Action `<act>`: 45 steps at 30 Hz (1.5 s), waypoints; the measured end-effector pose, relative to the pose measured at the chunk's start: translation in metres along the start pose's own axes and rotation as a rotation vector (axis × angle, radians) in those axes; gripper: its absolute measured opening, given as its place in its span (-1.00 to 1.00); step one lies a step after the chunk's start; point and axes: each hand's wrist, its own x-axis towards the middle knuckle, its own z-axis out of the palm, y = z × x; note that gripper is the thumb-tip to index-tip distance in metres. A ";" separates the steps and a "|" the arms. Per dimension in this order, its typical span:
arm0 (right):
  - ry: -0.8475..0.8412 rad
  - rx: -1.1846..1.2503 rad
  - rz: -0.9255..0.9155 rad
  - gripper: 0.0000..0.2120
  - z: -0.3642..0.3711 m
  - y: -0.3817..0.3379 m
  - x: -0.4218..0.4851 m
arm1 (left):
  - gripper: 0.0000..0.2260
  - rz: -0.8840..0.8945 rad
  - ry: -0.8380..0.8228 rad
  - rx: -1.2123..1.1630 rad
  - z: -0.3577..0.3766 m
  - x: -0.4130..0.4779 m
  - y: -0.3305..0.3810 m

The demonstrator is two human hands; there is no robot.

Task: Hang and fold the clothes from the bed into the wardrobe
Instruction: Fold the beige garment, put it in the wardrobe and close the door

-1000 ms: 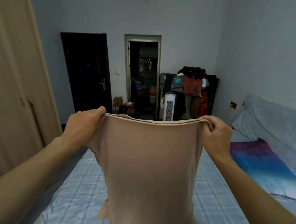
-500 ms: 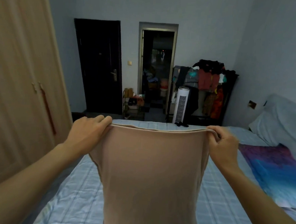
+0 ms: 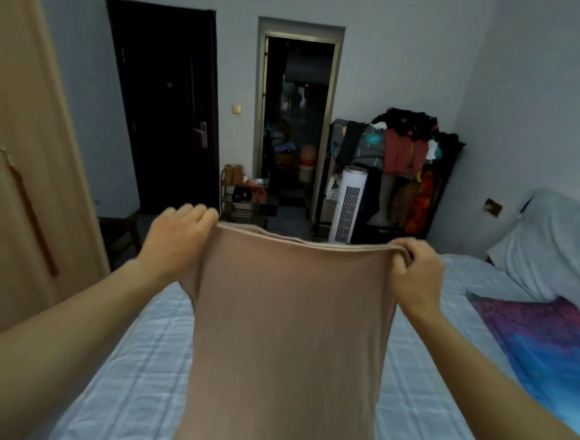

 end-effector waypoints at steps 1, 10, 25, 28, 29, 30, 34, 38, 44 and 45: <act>0.044 0.006 -0.031 -0.82 0.002 -0.005 0.013 | -0.82 -0.023 0.045 -0.001 0.000 0.013 -0.007; 0.193 0.122 -0.179 -0.82 -0.052 -0.046 0.055 | -0.76 -0.023 0.264 -0.070 -0.058 0.015 -0.023; -0.262 0.034 -0.099 -0.76 -0.170 0.009 -0.239 | -0.89 0.131 -0.287 -0.189 -0.138 -0.271 0.104; -0.396 0.003 -0.043 -0.75 -0.178 0.019 -0.314 | -0.88 0.218 -0.395 -0.296 -0.137 -0.337 0.126; -0.441 -0.014 -0.018 -0.75 -0.180 0.022 -0.336 | -0.82 0.232 -0.441 -0.350 -0.136 -0.357 0.131; -0.496 -0.033 0.002 -0.76 -0.182 0.024 -0.358 | -0.77 0.236 -0.493 -0.395 -0.136 -0.378 0.136; -0.934 -0.157 -0.001 -0.91 -0.188 0.025 -0.439 | -0.81 0.355 -0.764 -0.473 -0.128 -0.460 0.159; -1.074 -0.153 0.009 -0.73 -0.184 0.000 -0.483 | -0.75 0.277 -0.958 -0.604 -0.128 -0.496 0.152; -0.816 -0.138 0.105 -0.76 -0.166 -0.036 -0.491 | -0.72 0.174 -0.814 -0.577 -0.119 -0.480 0.128; -0.811 -0.138 0.113 -0.75 -0.165 -0.038 -0.492 | -0.72 0.149 -0.805 -0.566 -0.118 -0.476 0.126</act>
